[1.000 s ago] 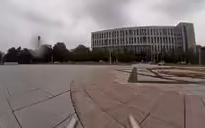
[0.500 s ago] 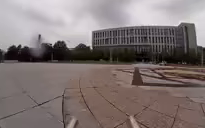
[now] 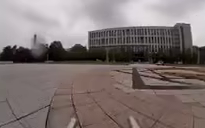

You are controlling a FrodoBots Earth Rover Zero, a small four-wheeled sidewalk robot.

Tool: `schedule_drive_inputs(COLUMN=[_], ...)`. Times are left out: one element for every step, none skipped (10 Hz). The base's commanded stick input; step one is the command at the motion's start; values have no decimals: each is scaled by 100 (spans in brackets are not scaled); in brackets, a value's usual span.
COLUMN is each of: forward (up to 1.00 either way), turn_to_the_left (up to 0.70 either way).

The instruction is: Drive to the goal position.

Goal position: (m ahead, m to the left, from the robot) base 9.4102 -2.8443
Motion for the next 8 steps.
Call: schedule_drive_inputs(forward=[85, 85, 85, 85, 85, 85, 85, 85], turn_to_the_left=[0, 0, 0, 0, 0, 0, 0, 0])
